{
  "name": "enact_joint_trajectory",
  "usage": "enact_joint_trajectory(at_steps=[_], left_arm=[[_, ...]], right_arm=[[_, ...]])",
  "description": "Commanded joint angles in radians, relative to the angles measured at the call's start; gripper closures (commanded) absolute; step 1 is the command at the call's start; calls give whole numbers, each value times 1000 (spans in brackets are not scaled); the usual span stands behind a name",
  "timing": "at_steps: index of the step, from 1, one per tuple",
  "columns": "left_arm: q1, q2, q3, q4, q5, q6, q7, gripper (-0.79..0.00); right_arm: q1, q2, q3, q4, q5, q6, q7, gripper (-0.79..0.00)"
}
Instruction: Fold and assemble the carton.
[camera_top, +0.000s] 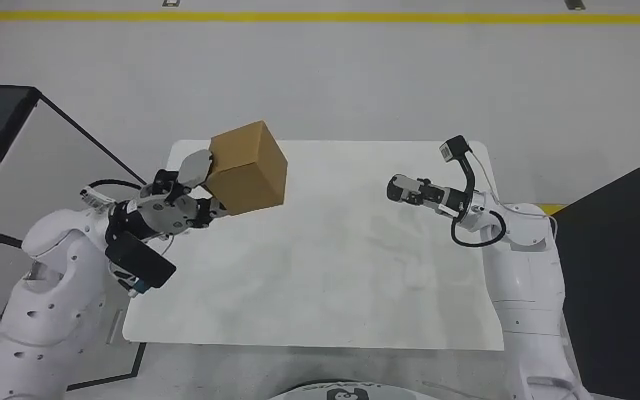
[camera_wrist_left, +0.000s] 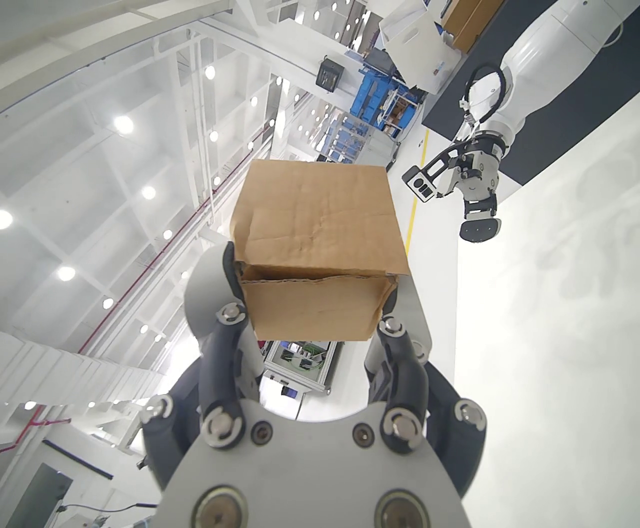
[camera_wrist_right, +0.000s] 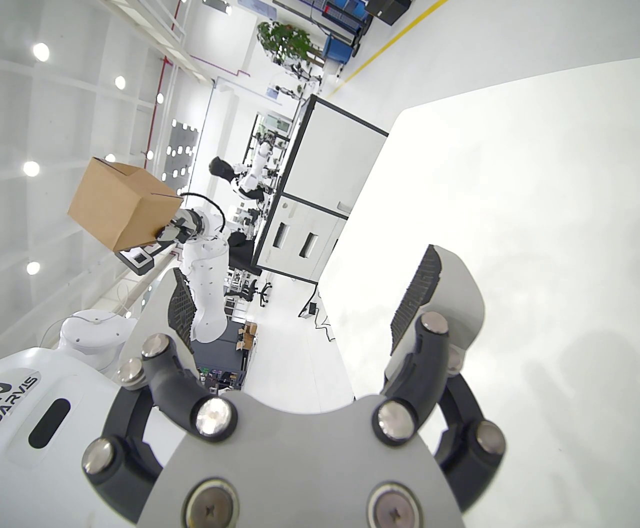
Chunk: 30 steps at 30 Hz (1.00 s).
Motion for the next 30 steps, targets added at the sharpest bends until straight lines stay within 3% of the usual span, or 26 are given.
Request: enact_joint_trajectory(at_steps=[1,7,19,30], left_arm=[[0,0,0,0,0,0,0,0],[15,-4,20,17,-63,-14,5,0],[22,-17,100,121,-331,-91,275,0],[0,-20,114,149,-376,-115,316,0]], right_arm=[[0,0,0,0,0,0,0,-785],[0,0,0,0,0,0,0,-785],[0,0,0,0,0,0,0,-785],[0,0,0,0,0,0,0,-785]])
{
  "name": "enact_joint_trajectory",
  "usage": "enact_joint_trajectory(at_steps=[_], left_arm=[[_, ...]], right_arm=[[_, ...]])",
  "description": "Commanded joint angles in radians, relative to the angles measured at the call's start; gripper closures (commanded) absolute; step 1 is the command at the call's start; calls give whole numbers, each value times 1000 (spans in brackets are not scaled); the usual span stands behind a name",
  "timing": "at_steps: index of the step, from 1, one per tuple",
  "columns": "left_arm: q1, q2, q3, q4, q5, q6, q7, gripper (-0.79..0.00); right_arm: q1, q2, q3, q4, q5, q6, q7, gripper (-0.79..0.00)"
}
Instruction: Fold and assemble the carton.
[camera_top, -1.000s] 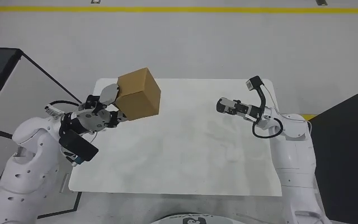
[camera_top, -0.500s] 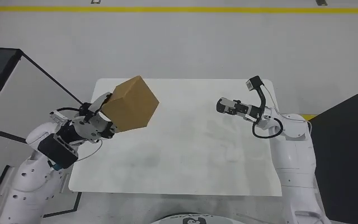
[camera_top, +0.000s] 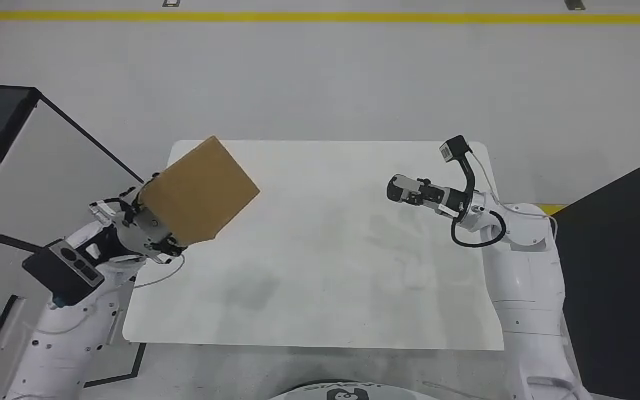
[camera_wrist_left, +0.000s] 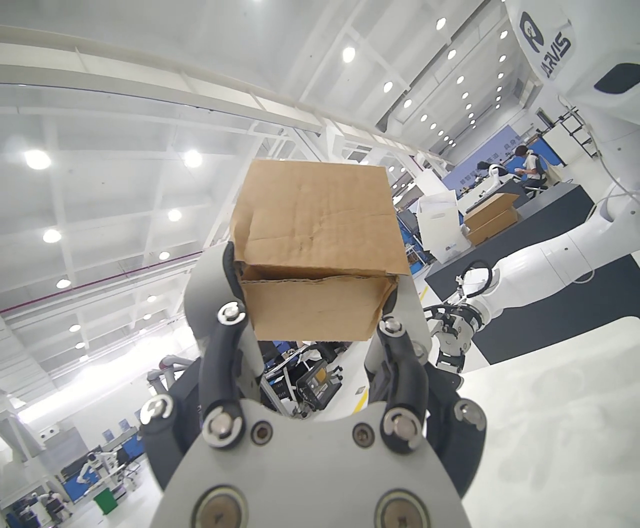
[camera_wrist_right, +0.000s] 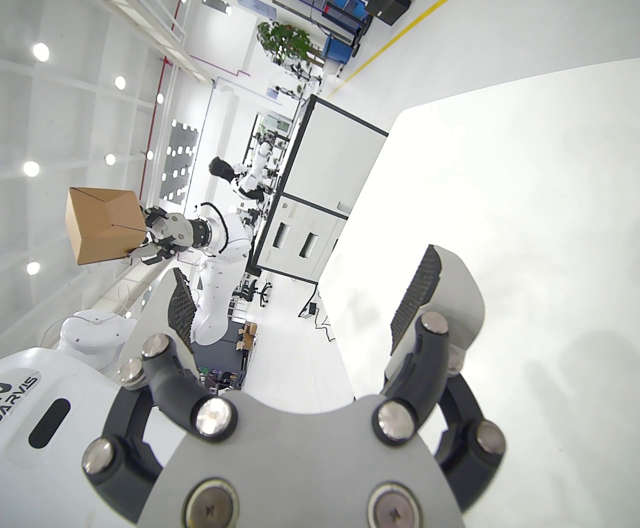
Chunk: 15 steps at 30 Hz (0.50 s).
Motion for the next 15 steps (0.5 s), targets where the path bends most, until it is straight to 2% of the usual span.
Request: enact_joint_trajectory(at_steps=[1,10,15], left_arm=[[-4,0,6,-2,-12,-2,-3,0],[-11,7,19,2,-4,-7,-8,0],[-10,12,-11,16,78,17,-34,0]], right_arm=[[0,0,0,0,0,0,0,-785],[0,0,0,0,0,0,0,-785],[0,0,0,0,0,0,0,-785]])
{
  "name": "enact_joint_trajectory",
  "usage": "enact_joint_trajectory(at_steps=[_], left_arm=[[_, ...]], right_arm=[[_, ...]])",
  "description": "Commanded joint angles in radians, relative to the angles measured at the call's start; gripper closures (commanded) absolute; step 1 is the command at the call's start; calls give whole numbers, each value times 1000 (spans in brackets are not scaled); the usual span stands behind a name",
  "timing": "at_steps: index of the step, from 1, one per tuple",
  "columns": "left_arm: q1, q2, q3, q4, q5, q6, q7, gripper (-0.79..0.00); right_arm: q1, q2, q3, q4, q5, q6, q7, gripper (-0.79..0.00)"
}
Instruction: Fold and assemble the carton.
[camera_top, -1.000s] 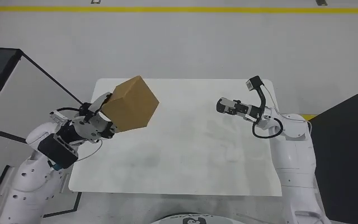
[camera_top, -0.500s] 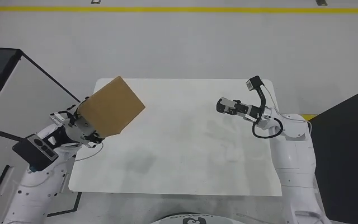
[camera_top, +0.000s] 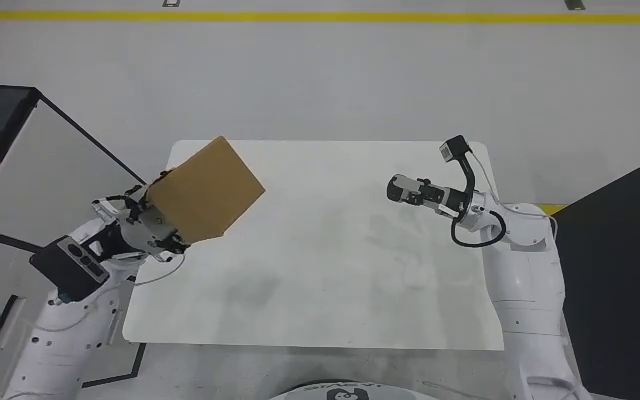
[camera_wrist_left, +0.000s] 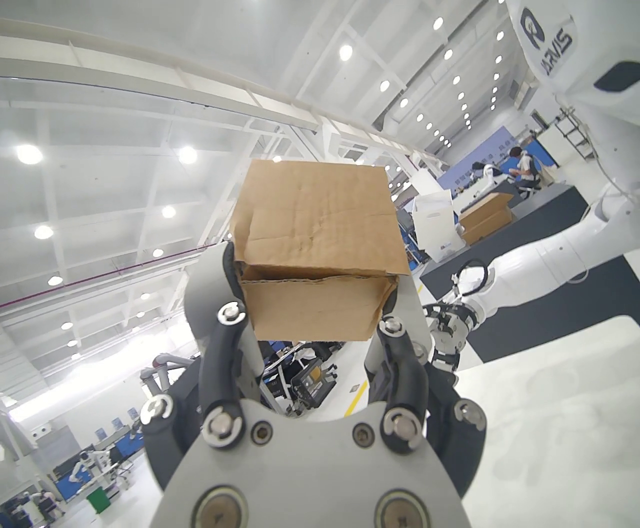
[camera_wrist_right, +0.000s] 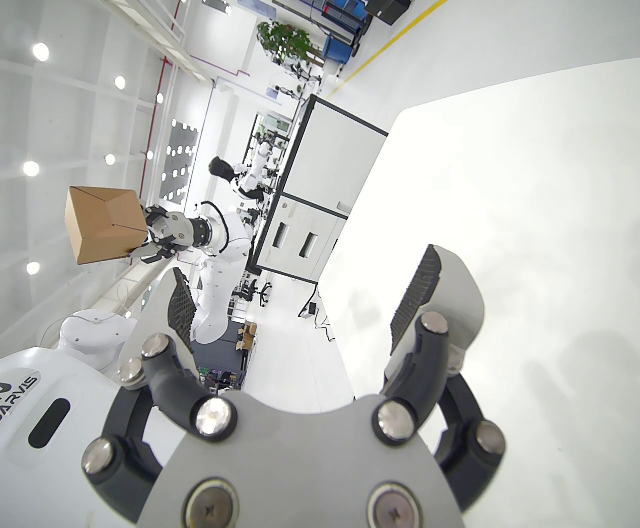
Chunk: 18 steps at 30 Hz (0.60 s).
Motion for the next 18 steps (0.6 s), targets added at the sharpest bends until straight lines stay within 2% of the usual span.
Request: enact_joint_trajectory(at_steps=[1,4,12,14,18], left_arm=[[1,4,-19,-3,58,14,-28,0],[7,12,-56,-26,168,30,-79,0],[8,12,-55,-27,170,33,-101,0],[12,11,-52,-34,161,9,-187,0],[7,11,-61,-36,25,-149,-393,0]], right_arm=[[0,0,0,0,0,0,0,-785],[0,0,0,0,0,0,0,-785],[0,0,0,0,0,0,0,-785],[0,0,0,0,0,0,0,-785],[0,0,0,0,0,0,0,-785]])
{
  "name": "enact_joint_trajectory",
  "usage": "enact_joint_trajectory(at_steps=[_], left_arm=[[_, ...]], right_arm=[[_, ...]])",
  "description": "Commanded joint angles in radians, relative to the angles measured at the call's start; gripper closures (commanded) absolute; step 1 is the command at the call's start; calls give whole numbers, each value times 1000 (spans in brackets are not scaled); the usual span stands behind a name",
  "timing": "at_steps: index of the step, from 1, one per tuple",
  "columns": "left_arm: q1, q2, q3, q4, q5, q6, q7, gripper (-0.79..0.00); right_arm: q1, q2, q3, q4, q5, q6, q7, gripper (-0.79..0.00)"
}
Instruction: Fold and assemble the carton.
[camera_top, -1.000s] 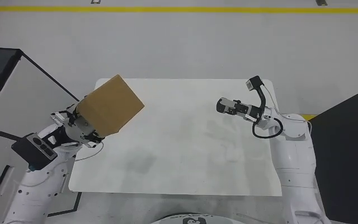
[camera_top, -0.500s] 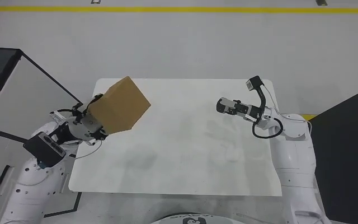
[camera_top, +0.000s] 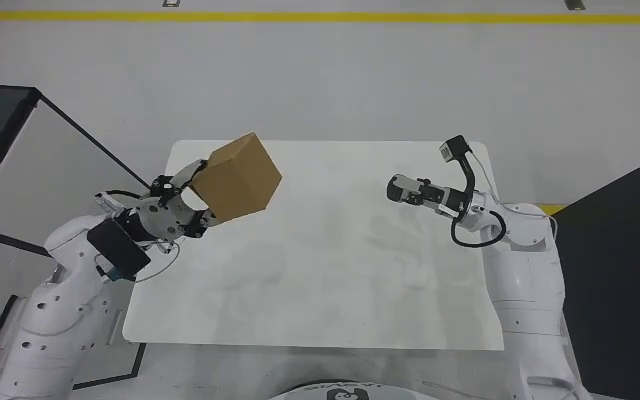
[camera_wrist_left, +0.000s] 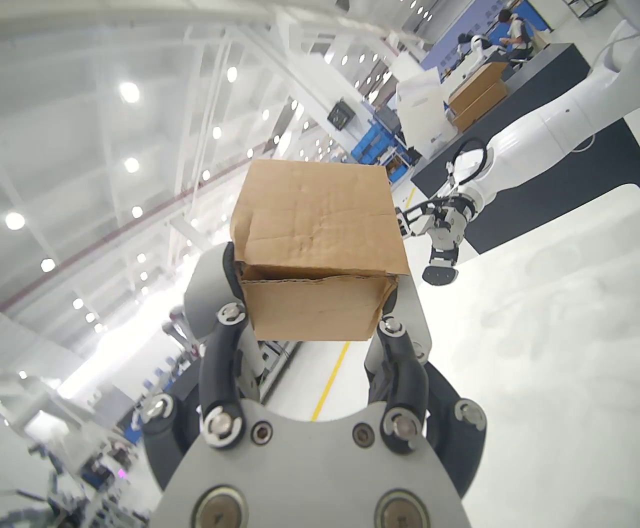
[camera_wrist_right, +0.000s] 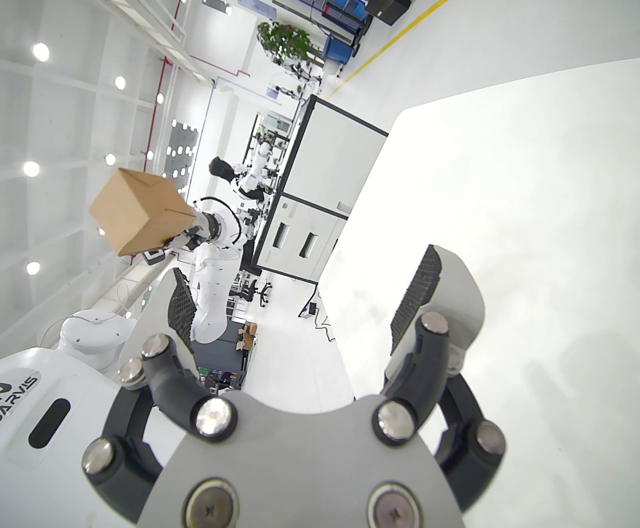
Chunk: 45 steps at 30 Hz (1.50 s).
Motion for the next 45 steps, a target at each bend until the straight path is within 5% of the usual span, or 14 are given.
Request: enact_joint_trajectory(at_steps=[1,3,13,16,23,33,38,45], left_arm=[[0,0,-7,6,-106,-100,-122,0],[-8,-2,-15,5,-226,-149,-202,0],[-9,-4,-14,1,-244,-142,-219,0],[-8,-6,0,13,-356,-190,-343,0],[-12,-14,43,80,-930,-140,-866,0],[-10,-16,53,74,-1020,-135,-891,0],[-1,-9,74,54,-1336,-221,-1057,0],[3,12,33,-5,-1626,-167,-1309,0]], right_arm=[[0,0,0,0,0,0,0,-785],[0,0,0,0,0,0,0,-785],[0,0,0,0,0,0,0,-785],[0,0,0,0,0,0,0,-785],[0,0,0,0,0,0,0,-785],[0,0,0,0,0,0,0,-785],[0,0,0,0,0,0,0,-785],[0,0,0,0,0,0,0,-785]])
